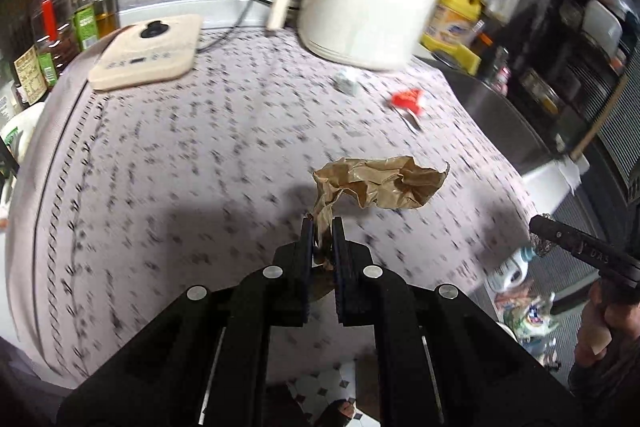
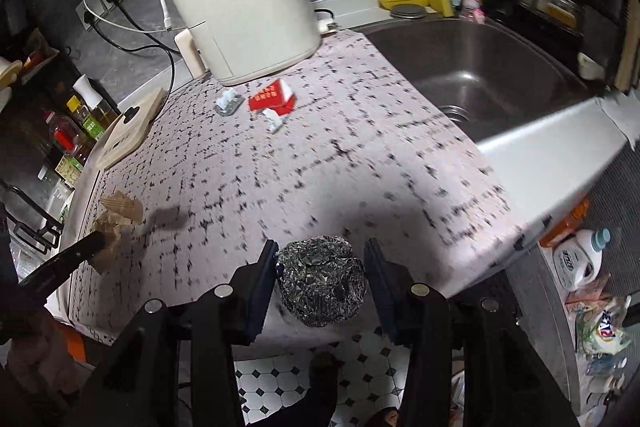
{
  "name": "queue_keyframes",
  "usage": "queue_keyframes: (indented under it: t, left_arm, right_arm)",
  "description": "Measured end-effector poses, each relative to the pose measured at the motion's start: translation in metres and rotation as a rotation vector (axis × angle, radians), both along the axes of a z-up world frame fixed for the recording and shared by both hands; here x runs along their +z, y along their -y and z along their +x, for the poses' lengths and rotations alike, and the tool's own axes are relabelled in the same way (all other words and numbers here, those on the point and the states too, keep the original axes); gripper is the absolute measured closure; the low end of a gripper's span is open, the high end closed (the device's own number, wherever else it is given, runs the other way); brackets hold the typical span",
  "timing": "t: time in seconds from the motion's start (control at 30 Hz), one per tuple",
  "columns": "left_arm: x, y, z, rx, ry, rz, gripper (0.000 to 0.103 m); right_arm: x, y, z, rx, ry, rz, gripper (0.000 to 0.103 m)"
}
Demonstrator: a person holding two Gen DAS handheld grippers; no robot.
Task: Collect trash
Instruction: 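Carry both items down and open the right tool to drop the foil ball into the bin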
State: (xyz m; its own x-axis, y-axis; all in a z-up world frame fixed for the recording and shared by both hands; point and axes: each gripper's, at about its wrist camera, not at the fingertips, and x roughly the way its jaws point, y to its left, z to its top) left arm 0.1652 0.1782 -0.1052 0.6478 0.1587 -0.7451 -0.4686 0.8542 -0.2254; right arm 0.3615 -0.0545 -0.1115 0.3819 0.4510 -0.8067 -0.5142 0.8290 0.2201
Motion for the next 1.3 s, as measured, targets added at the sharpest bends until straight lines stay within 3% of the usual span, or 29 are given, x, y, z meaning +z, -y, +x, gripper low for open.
queue_keyframes:
  t: [0.43,0.83,1.03,1.13,1.3]
  left_arm:
    - [-0.02,0.106,0.0,-0.141,-0.01,-0.033,0.094]
    - [-0.041,0.205,0.022,-0.331,-0.042,-0.05,0.094]
    - [-0.046,0.239,0.028,-0.4,-0.063,-0.039,0.094]
    - [-0.047,0.247,0.027,-0.412,-0.077,-0.031,0.094]
    - [-0.049,0.255,0.026,-0.43,-0.097,-0.016,0.094]
  right_arm:
    - [-0.01,0.123,-0.036,-0.127,-0.018,-0.026,0.058]
    - [-0.031,0.233,-0.062,-0.278,-0.056,-0.05,0.058]
    - [-0.05,0.262,-0.069,-0.309,-0.113,-0.024,0.055]
    - [-0.06,0.27,-0.07,-0.305,-0.142,0.035,0.039]
    - [-0.068,0.277,-0.068,-0.324,-0.15,0.05,0.039]
